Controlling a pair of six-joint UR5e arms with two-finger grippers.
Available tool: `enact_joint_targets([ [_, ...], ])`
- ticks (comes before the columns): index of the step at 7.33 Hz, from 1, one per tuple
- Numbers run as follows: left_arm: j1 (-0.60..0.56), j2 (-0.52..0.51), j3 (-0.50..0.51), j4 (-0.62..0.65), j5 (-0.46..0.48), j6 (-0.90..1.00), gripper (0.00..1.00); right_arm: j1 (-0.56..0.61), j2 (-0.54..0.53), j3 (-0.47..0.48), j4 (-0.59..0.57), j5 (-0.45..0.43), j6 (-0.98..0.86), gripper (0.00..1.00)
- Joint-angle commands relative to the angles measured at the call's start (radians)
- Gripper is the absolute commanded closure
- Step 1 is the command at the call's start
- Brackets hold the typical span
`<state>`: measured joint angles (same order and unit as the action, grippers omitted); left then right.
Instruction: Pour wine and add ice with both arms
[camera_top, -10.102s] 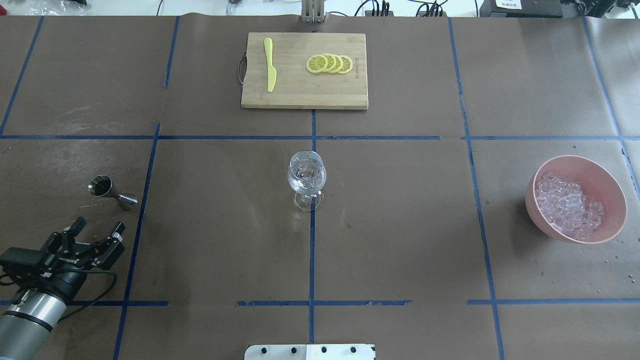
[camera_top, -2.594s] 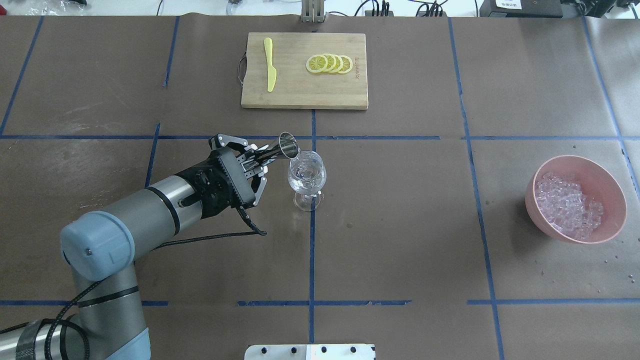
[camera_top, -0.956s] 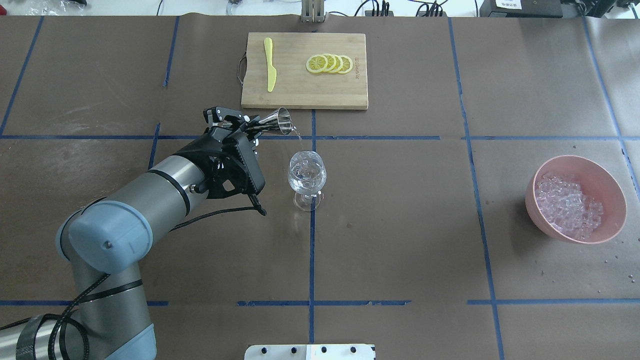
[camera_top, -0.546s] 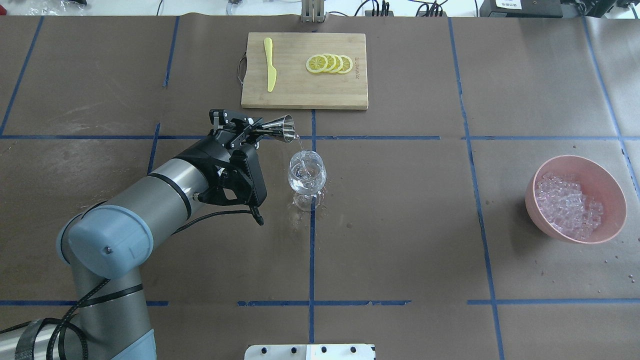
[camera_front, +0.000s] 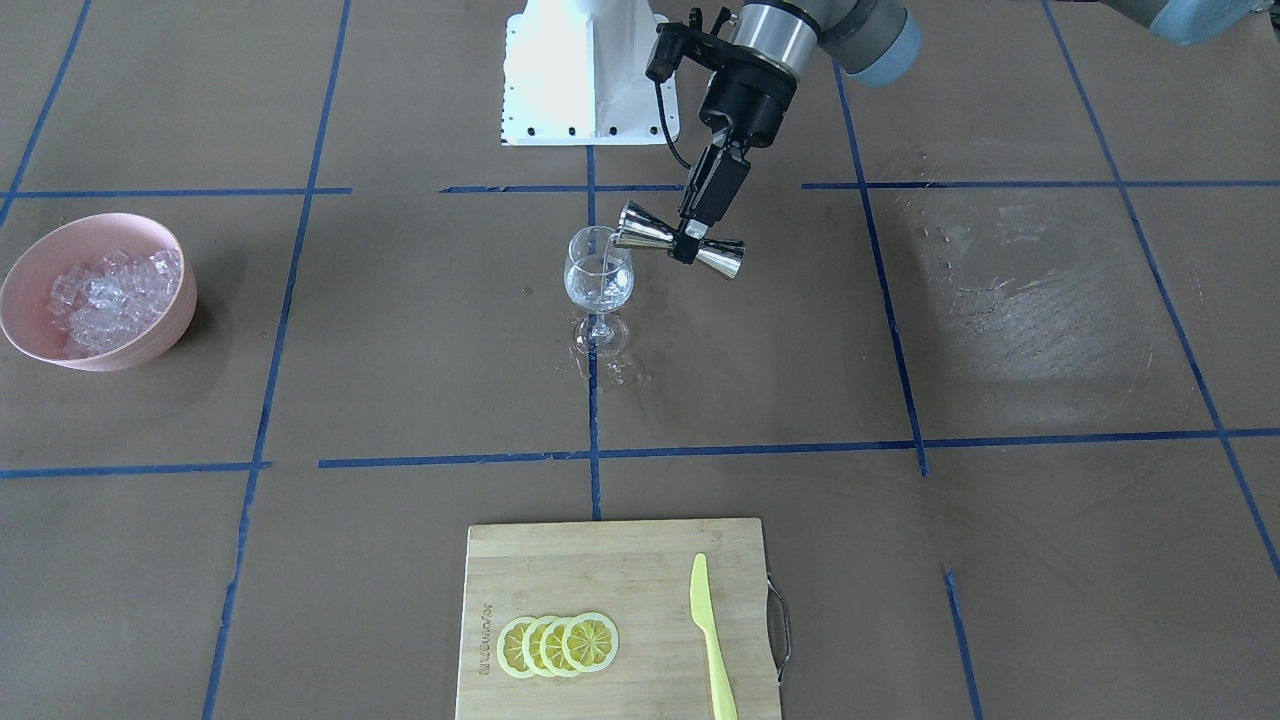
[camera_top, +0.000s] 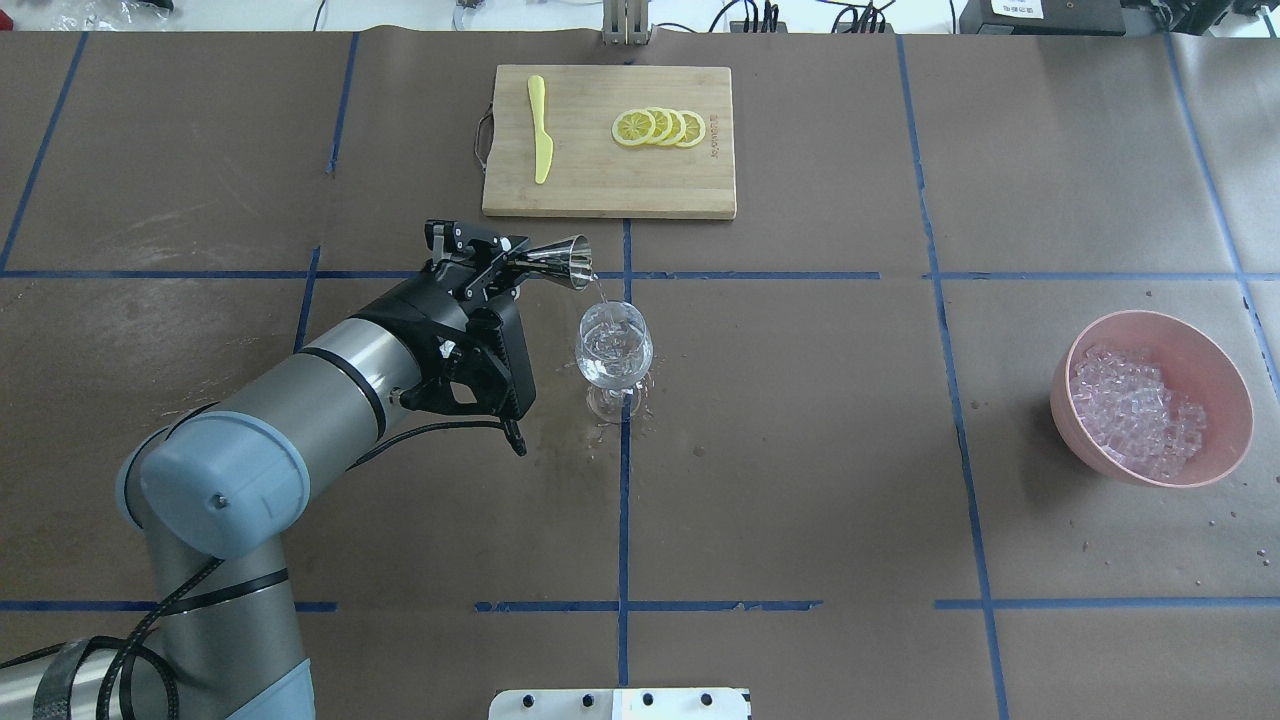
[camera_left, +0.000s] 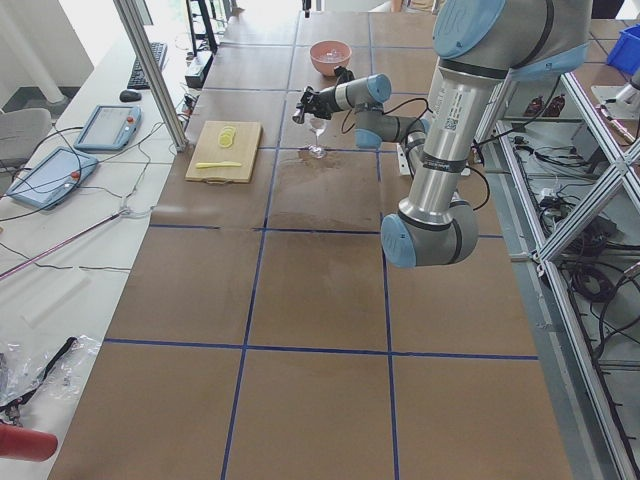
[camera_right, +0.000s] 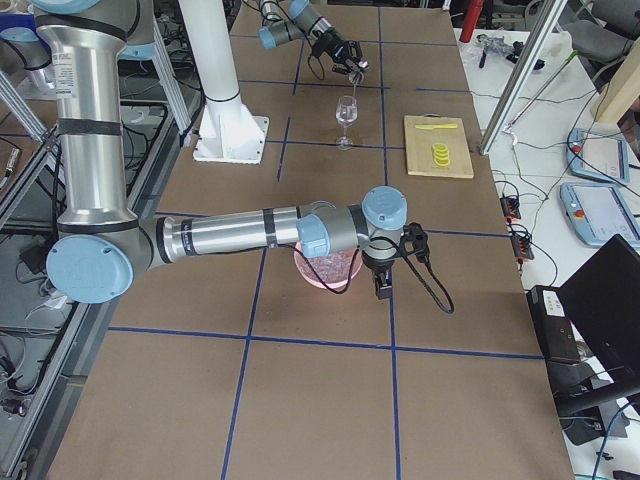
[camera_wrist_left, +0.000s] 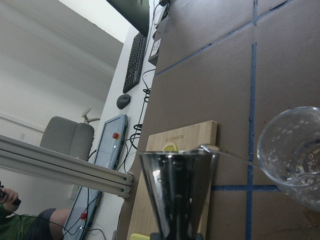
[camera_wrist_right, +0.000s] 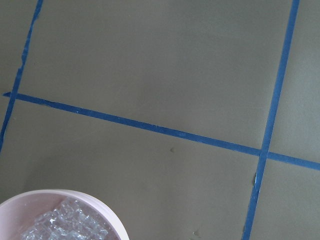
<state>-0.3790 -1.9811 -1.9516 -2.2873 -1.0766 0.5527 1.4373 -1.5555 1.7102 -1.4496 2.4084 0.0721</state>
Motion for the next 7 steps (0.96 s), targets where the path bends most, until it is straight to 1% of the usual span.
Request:
enact_joint_targets([
  [1, 0.0, -0.002, -0.003, 0.014, 0.0, 0.073, 1.0, 0.002, 0.0, 0.008, 0.0, 0.0, 0.0, 0.0],
  [4, 0.0, -0.01, -0.01, 0.019, -0.005, 0.143, 1.0, 0.002, 0.0, 0.011, 0.0, 0.0, 0.0, 0.0],
  [5, 0.0, -0.01, -0.009, 0.02, -0.005, 0.156, 1.0, 0.002, -0.009, 0.028, 0.0, 0.0, 0.0, 0.0],
  [7, 0.0, -0.015, -0.018, 0.012, -0.006, 0.136, 1.0, 0.0, -0.018, 0.039, 0.0, 0.0, 0.0, 0.0],
])
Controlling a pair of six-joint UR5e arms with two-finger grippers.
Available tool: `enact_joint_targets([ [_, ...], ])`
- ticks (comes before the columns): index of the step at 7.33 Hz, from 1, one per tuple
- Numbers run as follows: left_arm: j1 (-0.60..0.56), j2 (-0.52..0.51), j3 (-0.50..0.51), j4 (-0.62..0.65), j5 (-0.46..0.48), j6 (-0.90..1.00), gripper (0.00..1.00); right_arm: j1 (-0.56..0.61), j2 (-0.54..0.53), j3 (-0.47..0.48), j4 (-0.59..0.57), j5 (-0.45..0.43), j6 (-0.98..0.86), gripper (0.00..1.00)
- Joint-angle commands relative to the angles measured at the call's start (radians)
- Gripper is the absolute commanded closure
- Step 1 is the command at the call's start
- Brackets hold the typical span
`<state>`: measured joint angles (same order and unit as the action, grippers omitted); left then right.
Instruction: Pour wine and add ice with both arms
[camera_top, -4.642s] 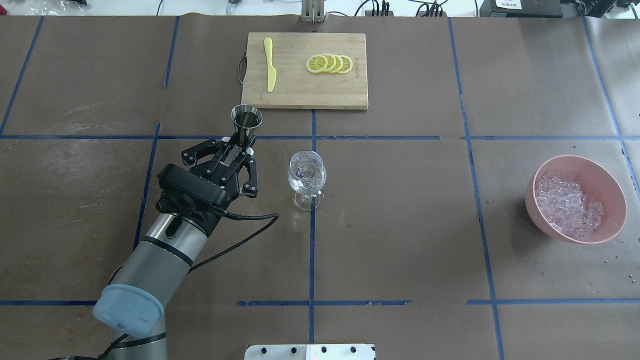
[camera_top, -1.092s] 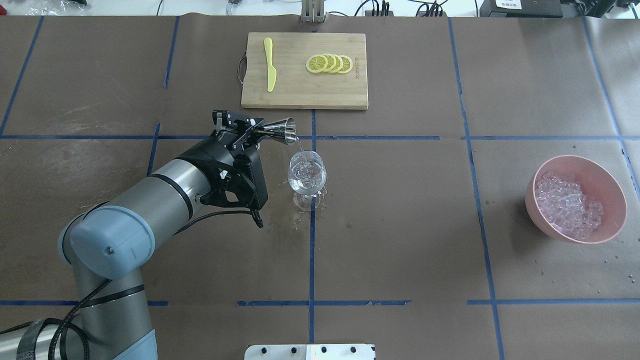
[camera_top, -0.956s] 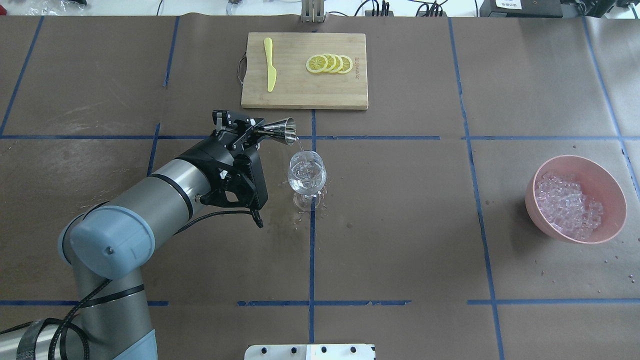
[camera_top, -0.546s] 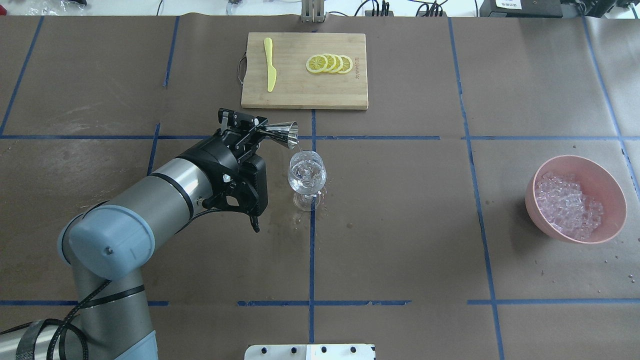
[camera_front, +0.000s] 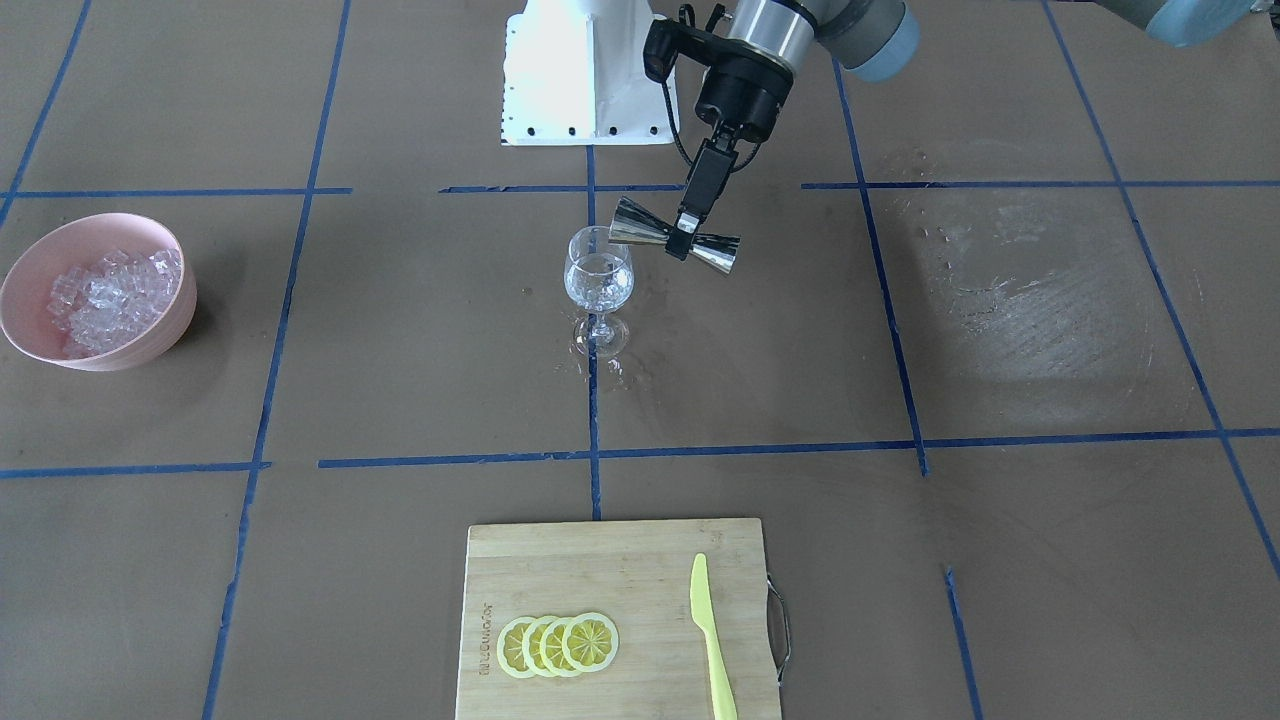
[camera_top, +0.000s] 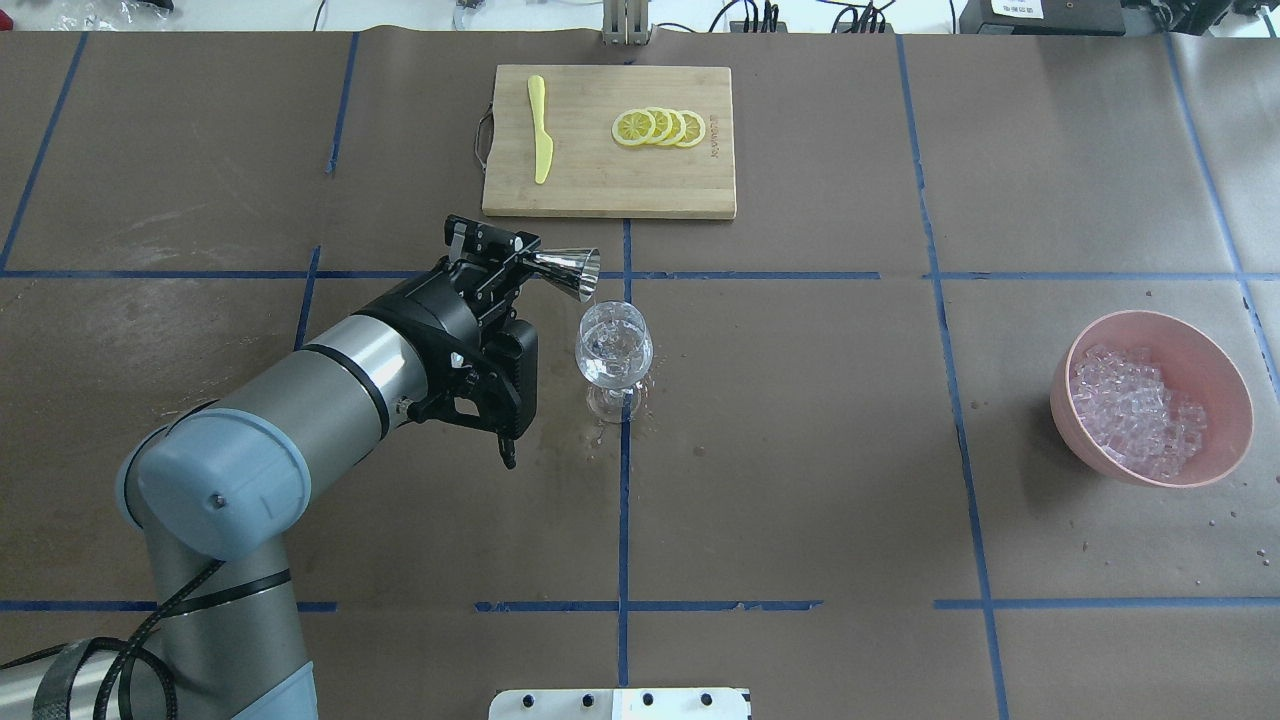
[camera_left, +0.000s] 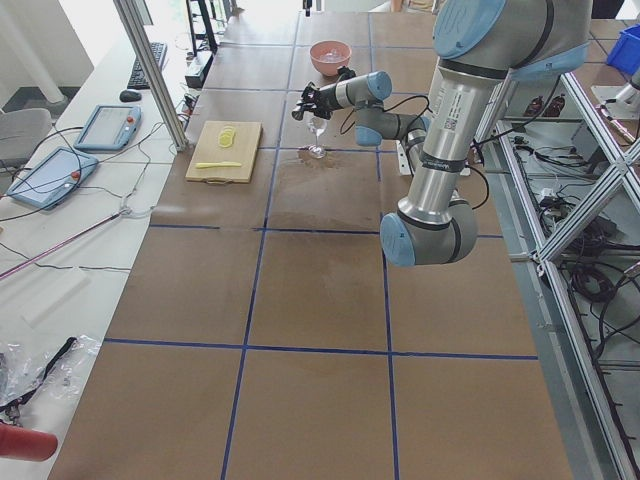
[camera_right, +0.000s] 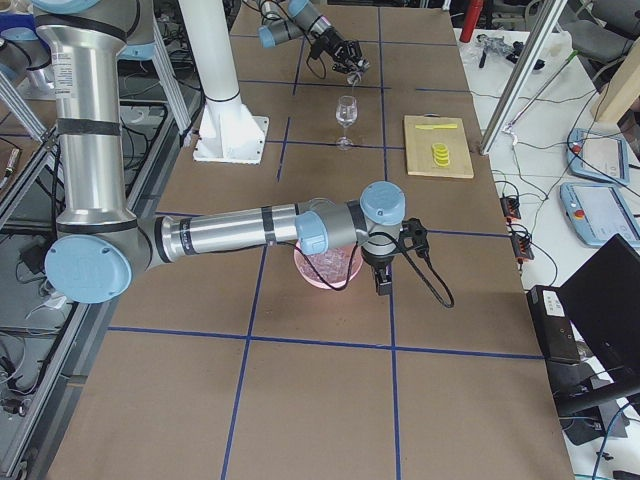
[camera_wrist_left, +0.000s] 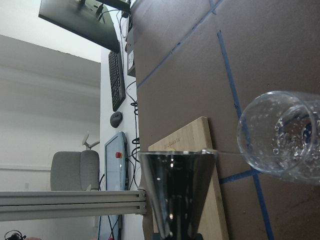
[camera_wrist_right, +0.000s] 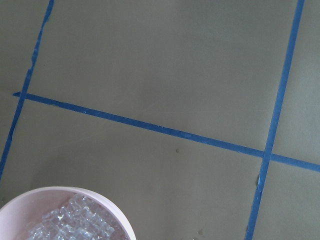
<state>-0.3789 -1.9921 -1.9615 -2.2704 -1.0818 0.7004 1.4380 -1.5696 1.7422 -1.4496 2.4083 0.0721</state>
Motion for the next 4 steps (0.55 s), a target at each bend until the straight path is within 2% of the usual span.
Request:
enact_joint_targets([
  [1, 0.0, -0.007, -0.007, -0.006, 0.0, -0.091, 1.0, 0.001, -0.004, 0.007, 0.0, 0.0, 0.0, 0.0],
  [2, -0.006, -0.001, -0.004, -0.008, 0.006, -0.202, 1.0, 0.001, -0.004, 0.007, 0.0, 0.0, 0.0, 0.0],
  [4, -0.012, 0.042, -0.013, -0.008, 0.118, -0.339, 1.0, 0.001, -0.004, 0.006, 0.0, 0.0, 0.0, 0.0],
])
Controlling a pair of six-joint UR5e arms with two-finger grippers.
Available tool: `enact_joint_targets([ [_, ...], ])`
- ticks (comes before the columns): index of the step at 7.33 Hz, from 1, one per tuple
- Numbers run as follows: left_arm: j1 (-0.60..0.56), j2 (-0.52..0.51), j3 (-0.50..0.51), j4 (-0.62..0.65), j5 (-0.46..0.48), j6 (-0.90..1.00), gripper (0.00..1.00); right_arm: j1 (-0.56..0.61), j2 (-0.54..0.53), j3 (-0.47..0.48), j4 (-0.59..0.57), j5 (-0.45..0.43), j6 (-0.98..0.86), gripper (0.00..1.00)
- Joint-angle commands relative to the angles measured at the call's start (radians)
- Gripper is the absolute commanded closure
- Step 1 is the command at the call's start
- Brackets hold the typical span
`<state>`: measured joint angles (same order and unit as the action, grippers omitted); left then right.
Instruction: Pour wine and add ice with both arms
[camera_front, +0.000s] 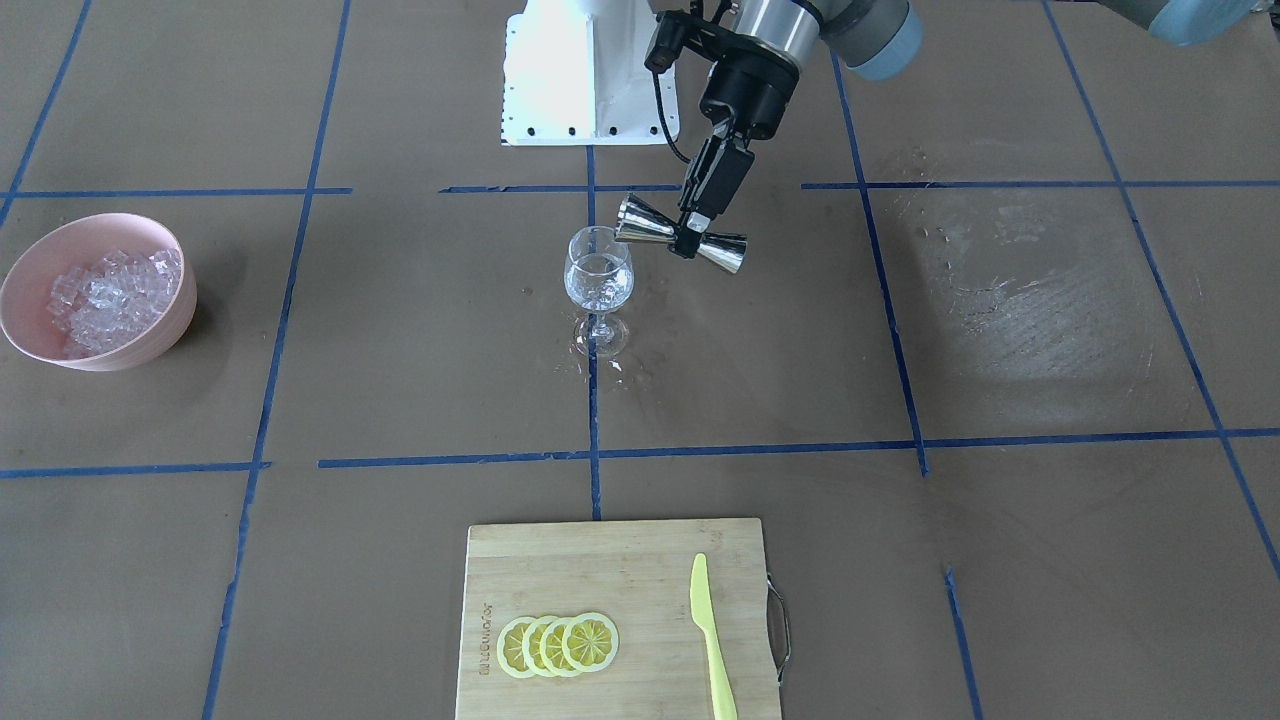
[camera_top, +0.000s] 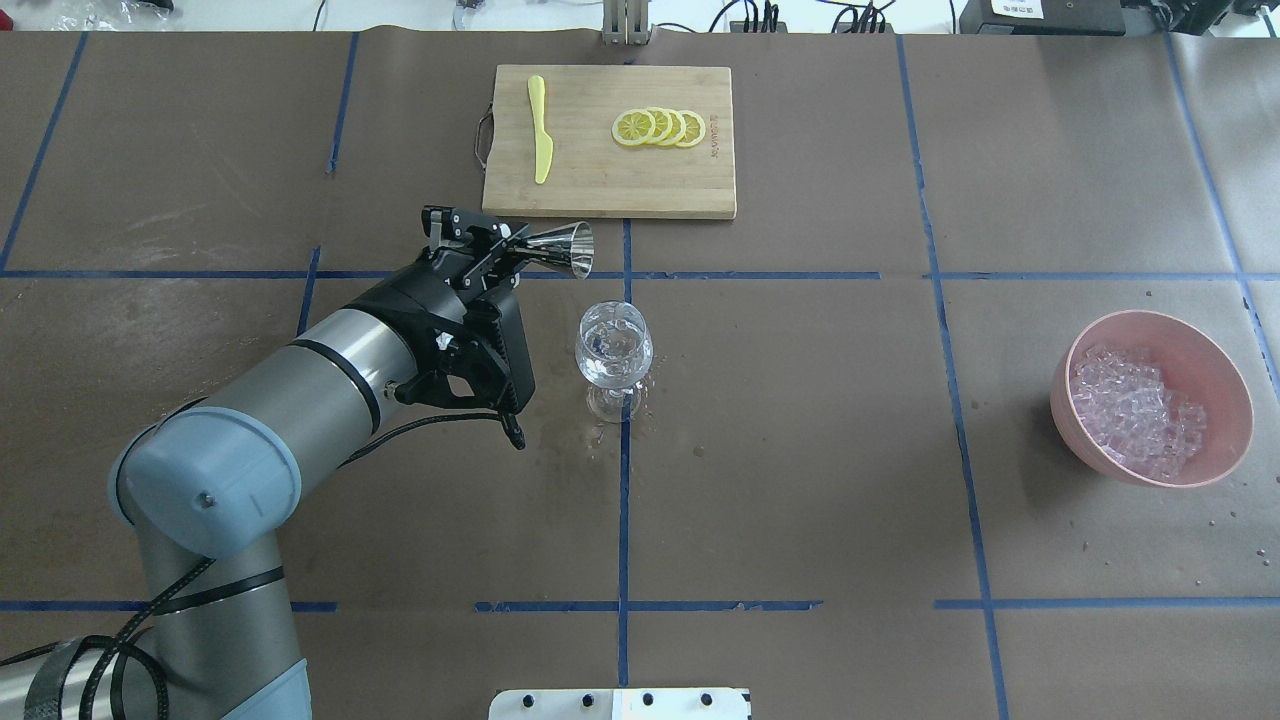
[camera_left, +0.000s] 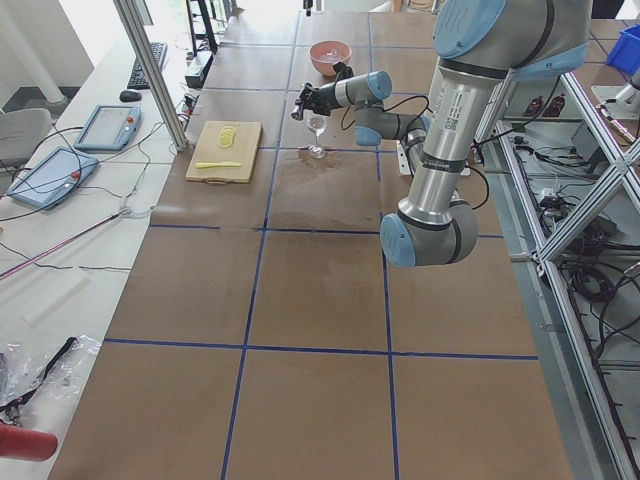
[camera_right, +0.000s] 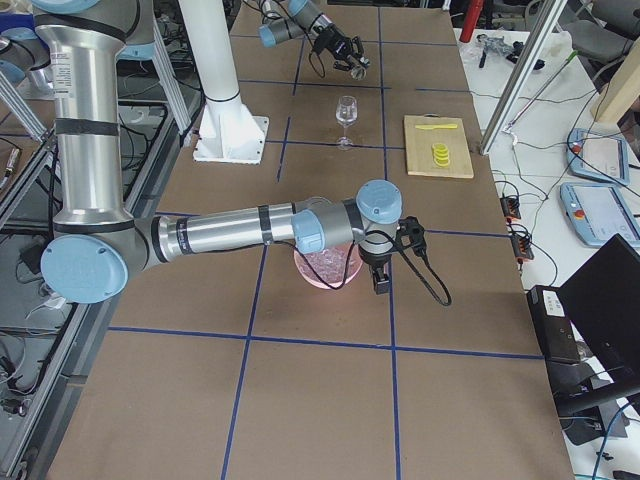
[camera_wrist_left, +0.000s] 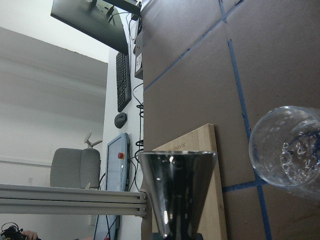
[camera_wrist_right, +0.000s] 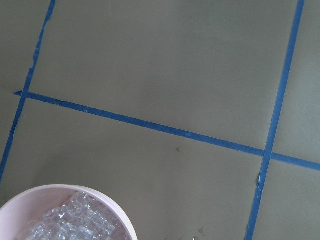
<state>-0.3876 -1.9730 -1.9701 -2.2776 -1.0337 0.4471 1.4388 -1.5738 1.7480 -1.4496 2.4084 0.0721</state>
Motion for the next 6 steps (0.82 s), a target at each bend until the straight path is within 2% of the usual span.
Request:
enact_joint_targets([
  [1, -0.002, 0.069, -0.004, -0.002, 0.113, -0.179, 1.0, 0.0, 0.0, 0.001, 0.0, 0.0, 0.0, 0.0],
  [2, -0.004, 0.104, -0.01, -0.054, 0.119, -0.242, 1.0, 0.0, 0.0, 0.005, 0.0, -0.002, 0.0, 0.0],
  [4, -0.005, 0.277, -0.003, -0.292, 0.122, -0.254, 1.0, 0.0, 0.001, 0.005, 0.0, -0.003, -0.003, 0.0],
  [6, -0.01, 0.432, -0.001, -0.414, 0.123, -0.334, 1.0, 0.0, -0.002, 0.011, 0.0, -0.003, -0.002, 0.0],
])
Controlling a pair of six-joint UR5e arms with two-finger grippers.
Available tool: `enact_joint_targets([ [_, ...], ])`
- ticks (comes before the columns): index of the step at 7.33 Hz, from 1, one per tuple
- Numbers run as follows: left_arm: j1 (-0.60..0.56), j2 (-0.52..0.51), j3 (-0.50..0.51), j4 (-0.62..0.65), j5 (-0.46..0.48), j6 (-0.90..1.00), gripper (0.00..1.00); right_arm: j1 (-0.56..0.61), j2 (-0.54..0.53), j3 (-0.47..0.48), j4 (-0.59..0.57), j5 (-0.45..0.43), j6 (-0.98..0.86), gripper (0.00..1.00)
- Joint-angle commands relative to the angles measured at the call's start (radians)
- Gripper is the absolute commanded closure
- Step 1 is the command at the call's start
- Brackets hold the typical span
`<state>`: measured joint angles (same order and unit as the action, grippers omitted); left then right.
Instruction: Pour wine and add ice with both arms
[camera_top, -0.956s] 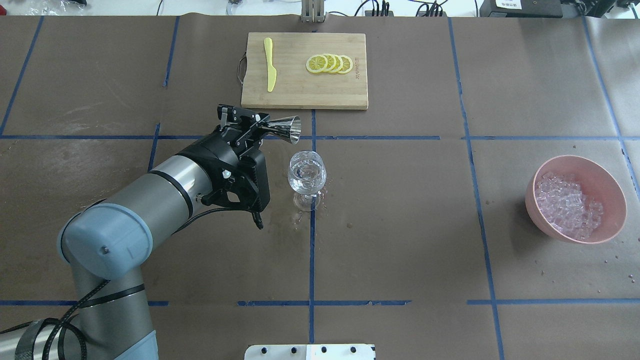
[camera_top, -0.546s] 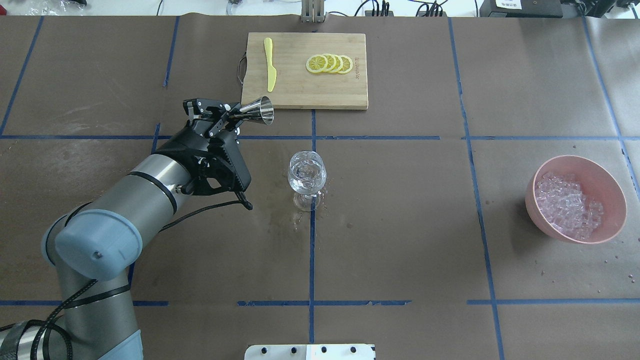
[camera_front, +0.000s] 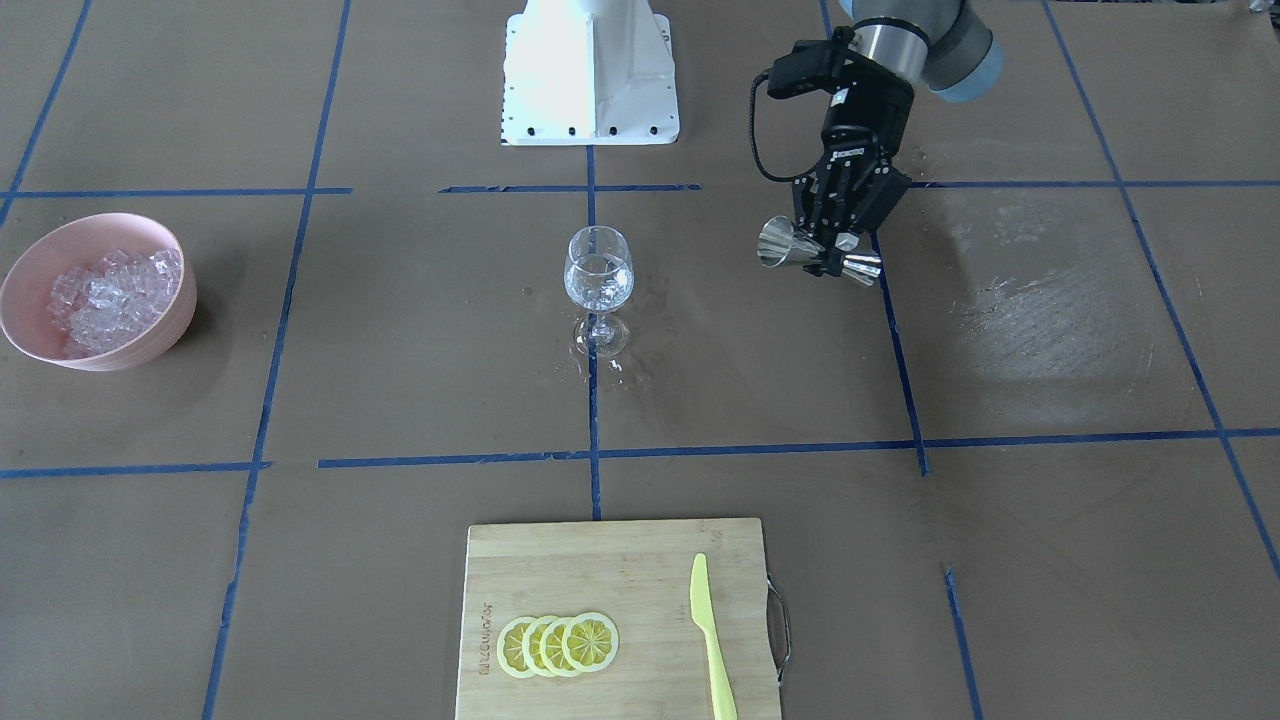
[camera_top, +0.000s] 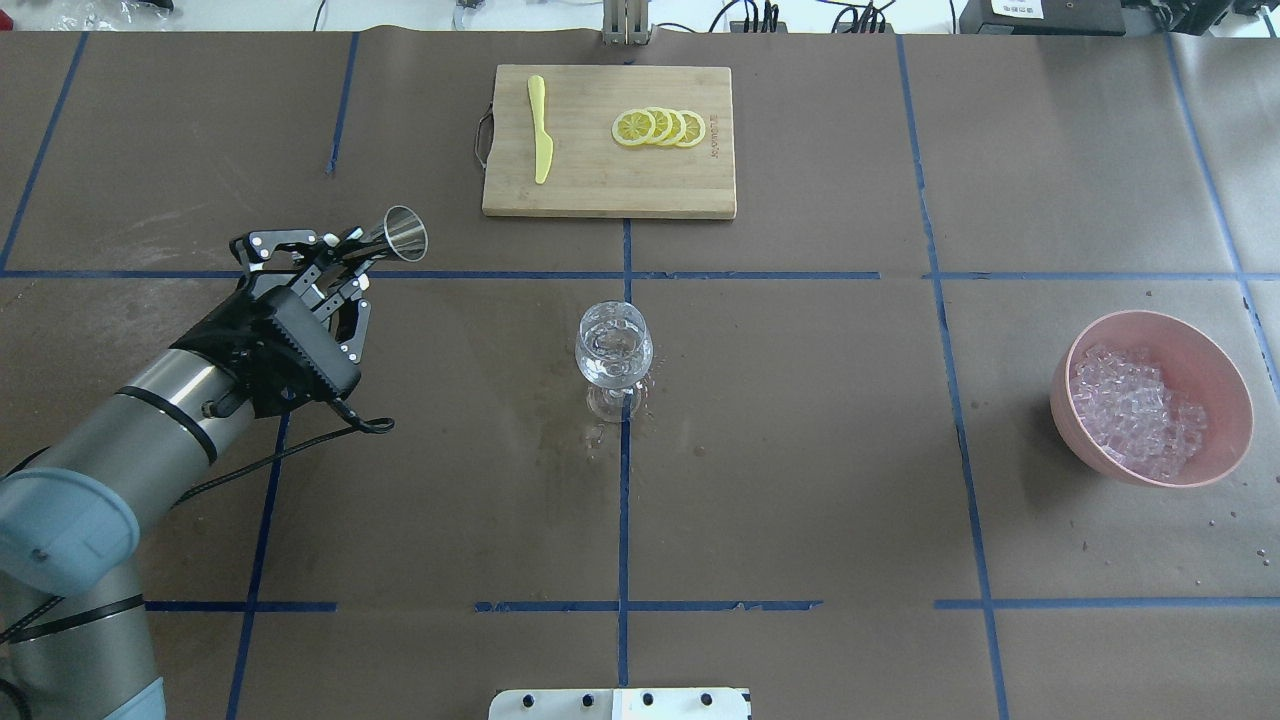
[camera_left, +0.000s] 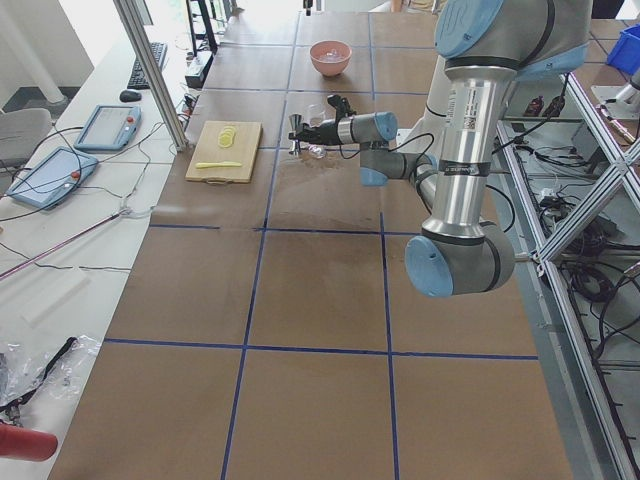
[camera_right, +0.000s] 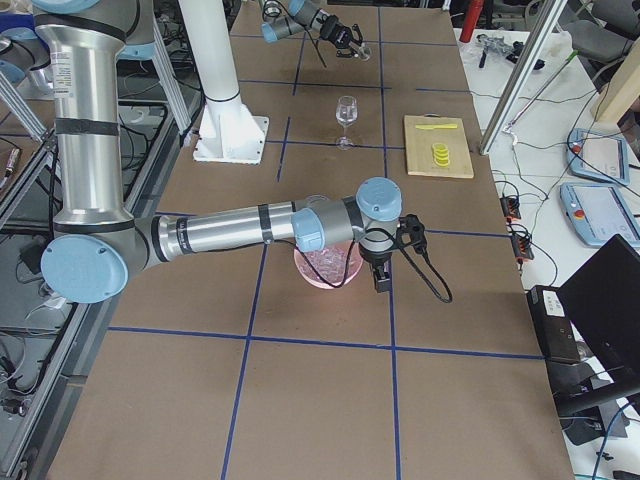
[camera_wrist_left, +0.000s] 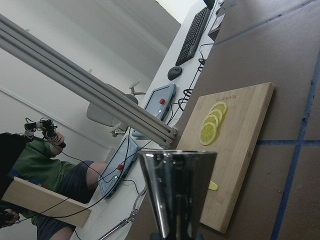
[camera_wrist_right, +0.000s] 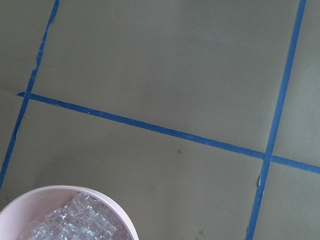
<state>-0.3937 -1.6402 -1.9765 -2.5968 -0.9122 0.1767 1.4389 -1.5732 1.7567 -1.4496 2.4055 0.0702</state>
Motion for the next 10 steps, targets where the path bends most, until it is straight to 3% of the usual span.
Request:
enact_joint_targets([
  [1, -0.004, 0.188, 0.017, -0.171, -0.007, -0.236, 1.0, 0.0, -0.001, 0.004, 0.0, 0.0, 0.0, 0.0],
  [3, -0.004, 0.345, 0.168, -0.522, 0.012, -0.316, 1.0, 0.0, -0.001, 0.001, 0.0, 0.0, -0.001, 0.0],
  [4, -0.004, 0.358, 0.261, -0.674, 0.039, -0.334, 1.0, 0.0, -0.001, 0.001, 0.0, 0.0, 0.0, 0.0],
  [6, 0.003, 0.356, 0.378, -0.714, 0.152, -0.591, 1.0, 0.0, -0.001, 0.003, 0.0, 0.0, 0.0, 0.0],
  [9, 0.045, 0.353, 0.403, -0.7, 0.147, -0.96, 1.0, 0.0, -0.001, 0.006, 0.0, 0.001, 0.002, 0.0],
  [10, 0.074, 0.353, 0.404, -0.697, 0.151, -0.98, 1.0, 0.0, 0.001, 0.004, 0.0, 0.0, 0.0, 0.0],
])
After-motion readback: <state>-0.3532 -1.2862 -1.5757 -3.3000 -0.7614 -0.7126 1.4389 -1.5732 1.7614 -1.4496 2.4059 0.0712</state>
